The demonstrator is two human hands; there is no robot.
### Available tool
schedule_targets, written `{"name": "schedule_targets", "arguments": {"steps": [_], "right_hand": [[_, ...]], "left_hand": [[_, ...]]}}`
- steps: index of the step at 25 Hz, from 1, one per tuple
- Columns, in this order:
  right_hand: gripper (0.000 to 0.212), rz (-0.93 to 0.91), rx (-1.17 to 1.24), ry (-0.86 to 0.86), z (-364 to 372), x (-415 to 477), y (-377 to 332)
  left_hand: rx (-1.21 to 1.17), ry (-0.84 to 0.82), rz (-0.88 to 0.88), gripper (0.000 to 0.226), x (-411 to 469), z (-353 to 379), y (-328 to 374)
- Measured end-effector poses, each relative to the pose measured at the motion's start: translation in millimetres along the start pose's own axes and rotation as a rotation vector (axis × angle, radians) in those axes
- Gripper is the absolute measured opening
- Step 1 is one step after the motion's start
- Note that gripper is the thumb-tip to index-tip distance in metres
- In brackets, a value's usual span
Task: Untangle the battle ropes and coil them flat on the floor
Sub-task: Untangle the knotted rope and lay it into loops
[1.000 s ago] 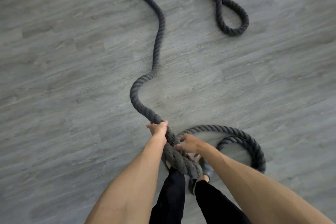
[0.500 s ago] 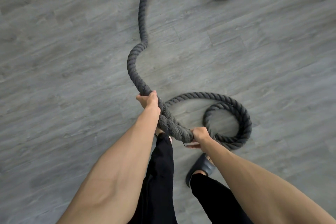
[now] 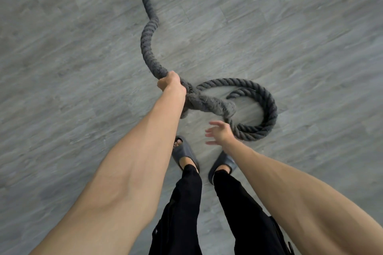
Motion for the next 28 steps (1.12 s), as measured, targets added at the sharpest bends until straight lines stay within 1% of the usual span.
{"name": "schedule_targets", "arguments": {"steps": [2, 3, 4, 5, 6, 7, 8, 9, 10, 11, 12, 13, 15, 16, 18, 19, 20, 22, 24, 26, 28], "right_hand": [[0.070, -0.255, -0.342, 0.050, 45, -14, -21], [0.081, -0.379, -0.403, 0.059, 70, -27, -37], [0.084, -0.489, -0.317, 0.089, 83, -36, -54], [0.077, -0.563, -0.186, 0.135, 88, -42, -70], [0.062, -0.625, -0.065, 0.199, 86, -53, -83], [0.047, -0.683, 0.007, 0.263, 84, -60, -94], [0.034, -0.700, 0.062, 0.294, 80, -67, -102], [0.026, -0.682, 0.106, 0.291, 78, -73, -105], [0.022, -0.643, 0.136, 0.254, 79, -79, -104], [0.018, -0.616, 0.123, 0.194, 79, -80, -100], [0.014, -0.575, 0.046, 0.121, 80, -80, -92], [0.013, -0.510, -0.087, 0.041, 77, -71, -79], [0.009, -0.316, -0.467, -0.103, 54, -49, -38], [0.011, -0.186, -0.671, -0.138, 33, -36, -13], [0.025, 0.121, -1.017, -0.219, -7, -19, 32], [0.028, 0.246, -1.104, -0.270, -21, -19, 44], [0.028, 0.328, -1.124, -0.324, -30, -22, 49], [0.023, 0.428, -0.999, -0.422, -42, -34, 52], [0.016, 0.436, -0.702, -0.459, -60, -42, 46], [0.021, 0.378, -0.413, -0.404, -90, -43, 36], [0.038, 0.279, -0.252, -0.272, -120, -42, 30]], "left_hand": [[-0.012, 0.008, -0.016, 0.042, -5, 5, 4], [-0.013, 0.010, -0.015, 0.041, -8, 6, 7], [-0.014, 0.009, -0.018, 0.040, -10, 6, 11], [-0.013, 0.009, -0.026, 0.039, -10, 7, 13], [-0.016, -0.001, -0.037, 0.038, -11, 8, 15], [-0.021, -0.017, -0.043, 0.037, -12, 10, 18], [-0.029, -0.031, -0.046, 0.038, -11, 11, 21], [-0.023, -0.039, -0.041, 0.038, -10, 10, 22], [-0.013, -0.059, -0.036, 0.039, -9, 10, 23], [-0.017, -0.080, -0.034, 0.040, -5, 11, 22], [-0.044, -0.095, -0.036, 0.041, 0, 7, 21], [-0.049, -0.107, -0.022, 0.042, 9, 2, 21], [-0.001, -0.100, 0.003, 0.046, 33, -20, 18], [0.050, -0.093, 0.017, 0.048, 46, -32, 11], [0.114, -0.106, 0.035, 0.049, 67, -50, -14], [0.123, -0.126, 0.035, 0.049, 74, -55, -31], [0.125, -0.145, 0.024, 0.048, 80, -57, -50], [0.139, -0.160, -0.009, 0.047, 89, -56, -83], [0.139, -0.174, -0.023, 0.045, 95, -51, -100], [0.104, -0.220, -0.029, 0.042, 97, -33, -109], [0.071, -0.289, -0.050, 0.040, 91, -8, -116]]}}
Point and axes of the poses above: each hand's wrist, its own x-axis towards the middle knuckle, its own z-axis out of the palm, y = z × x, the point moved 9 cm from there along x, towards the middle knuckle, and after that the axes turned 15 degrees about z, right-handed, at the moved point
